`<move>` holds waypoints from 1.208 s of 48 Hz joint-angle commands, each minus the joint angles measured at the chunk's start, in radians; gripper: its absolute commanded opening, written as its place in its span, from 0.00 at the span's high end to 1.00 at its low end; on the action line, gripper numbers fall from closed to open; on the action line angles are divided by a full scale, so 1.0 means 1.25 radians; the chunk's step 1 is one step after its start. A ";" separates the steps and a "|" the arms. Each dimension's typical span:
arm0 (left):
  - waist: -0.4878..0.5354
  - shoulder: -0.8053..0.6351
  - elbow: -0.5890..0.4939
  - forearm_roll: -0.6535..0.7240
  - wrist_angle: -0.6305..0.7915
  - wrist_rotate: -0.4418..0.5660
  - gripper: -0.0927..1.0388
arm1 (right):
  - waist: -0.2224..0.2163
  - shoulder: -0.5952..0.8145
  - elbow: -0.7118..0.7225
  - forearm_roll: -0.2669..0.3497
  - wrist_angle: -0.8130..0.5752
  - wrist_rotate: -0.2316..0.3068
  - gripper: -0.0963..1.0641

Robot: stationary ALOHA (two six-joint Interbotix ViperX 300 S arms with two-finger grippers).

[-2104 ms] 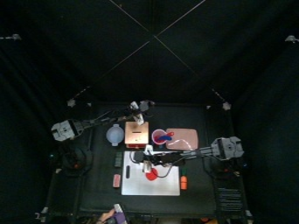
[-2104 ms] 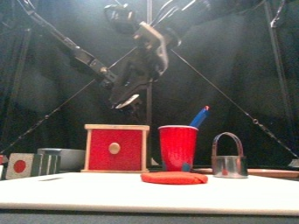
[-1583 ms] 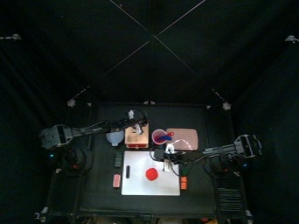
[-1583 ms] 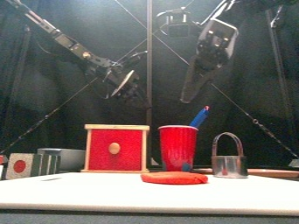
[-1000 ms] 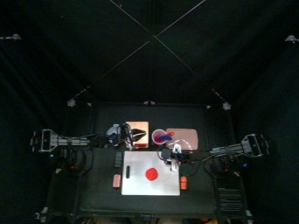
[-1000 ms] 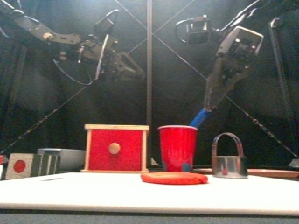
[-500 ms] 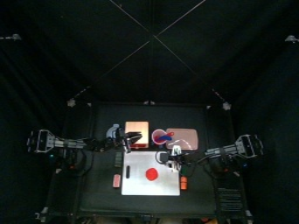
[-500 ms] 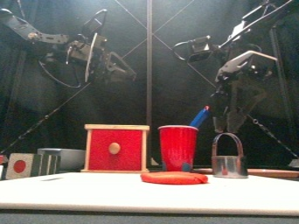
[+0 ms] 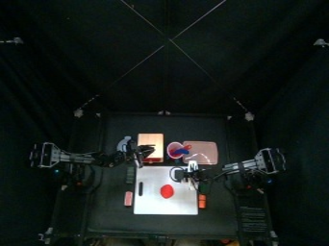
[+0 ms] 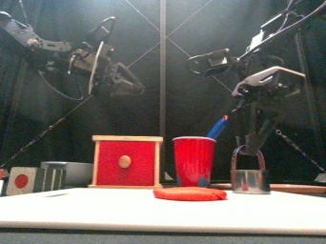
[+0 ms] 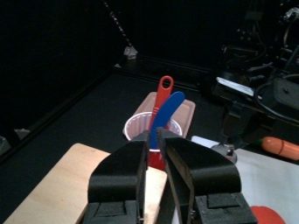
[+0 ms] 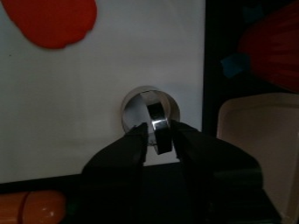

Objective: Get the cutter from the drawer then cut the dough then place the extra dough in the bowl
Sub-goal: Cut the dough

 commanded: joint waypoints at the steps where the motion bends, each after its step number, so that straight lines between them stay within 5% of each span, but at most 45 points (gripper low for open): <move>1: 0.001 -0.002 -0.009 -0.004 -0.009 0.000 0.38 | -0.005 -0.010 -0.010 0.000 -0.006 -0.001 0.42; 16: 0.001 -0.001 -0.006 -0.018 -0.009 0.000 0.39 | 0.005 -0.017 -0.038 0.005 0.032 0.001 0.49; 24: 0.001 0.000 -0.004 -0.018 -0.009 0.001 0.39 | 0.038 -0.006 -0.113 0.023 0.055 0.009 0.49; 40: 0.000 0.000 0.006 -0.018 -0.009 0.001 0.39 | 0.103 0.135 -0.285 0.038 0.106 0.022 0.49; 58: 0.000 -0.001 0.023 -0.018 -0.009 0.001 0.39 | 0.117 0.211 -0.371 0.048 0.133 0.069 0.49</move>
